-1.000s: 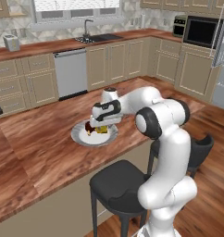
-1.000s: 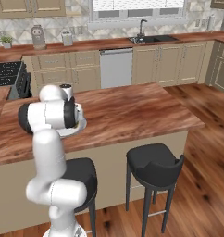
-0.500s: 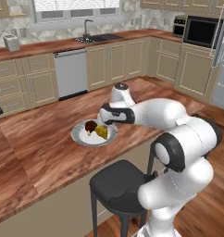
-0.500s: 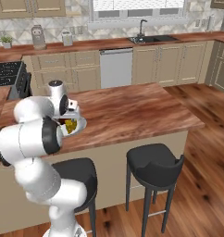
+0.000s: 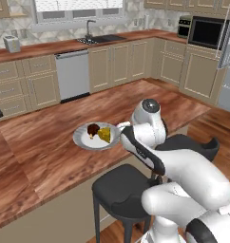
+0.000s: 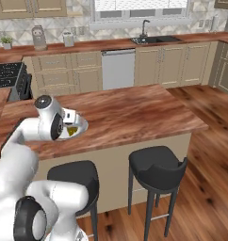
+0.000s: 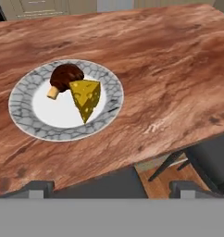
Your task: Take the cheese, steak, and carrot from the fridge and place them on the plate on the dining counter to create an appetizer plate.
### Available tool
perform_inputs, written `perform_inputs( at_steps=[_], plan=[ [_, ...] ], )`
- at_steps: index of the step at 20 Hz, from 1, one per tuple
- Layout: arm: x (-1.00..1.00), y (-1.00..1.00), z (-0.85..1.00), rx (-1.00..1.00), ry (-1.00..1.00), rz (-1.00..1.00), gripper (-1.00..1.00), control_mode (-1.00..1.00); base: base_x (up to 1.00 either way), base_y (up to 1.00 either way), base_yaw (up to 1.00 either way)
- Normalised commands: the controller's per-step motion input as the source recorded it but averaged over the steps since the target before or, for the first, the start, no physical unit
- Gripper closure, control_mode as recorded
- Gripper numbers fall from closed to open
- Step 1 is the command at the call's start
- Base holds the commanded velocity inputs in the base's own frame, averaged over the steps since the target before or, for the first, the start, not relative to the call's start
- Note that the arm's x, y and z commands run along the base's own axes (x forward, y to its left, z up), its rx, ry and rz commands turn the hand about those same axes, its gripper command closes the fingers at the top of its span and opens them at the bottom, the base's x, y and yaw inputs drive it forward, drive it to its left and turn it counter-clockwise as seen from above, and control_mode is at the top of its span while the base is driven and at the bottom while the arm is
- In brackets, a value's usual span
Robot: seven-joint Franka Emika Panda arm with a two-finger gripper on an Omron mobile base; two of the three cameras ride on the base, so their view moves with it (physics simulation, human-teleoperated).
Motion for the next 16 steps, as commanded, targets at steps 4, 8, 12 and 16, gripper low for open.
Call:
perform_inputs(
  at_steps=[4,8,12,16],
  plan=[
    [-0.99,-0.4,0.46,0.0,-0.26,-0.06,-1.0,-1.0,0.0,0.0,0.0],
    [-0.62,-0.3,0.33,0.0,-0.19,-0.04,-1.0,1.0,-0.16,-0.13,-0.02],
    [0.0,0.0,0.0,0.0,0.0,0.0,-1.0,1.0,-0.53,-0.78,-0.09],
    [0.0,0.0,0.0,0.0,0.0,0.0,-1.0,1.0,-0.41,-0.92,-0.11]
  ],
)
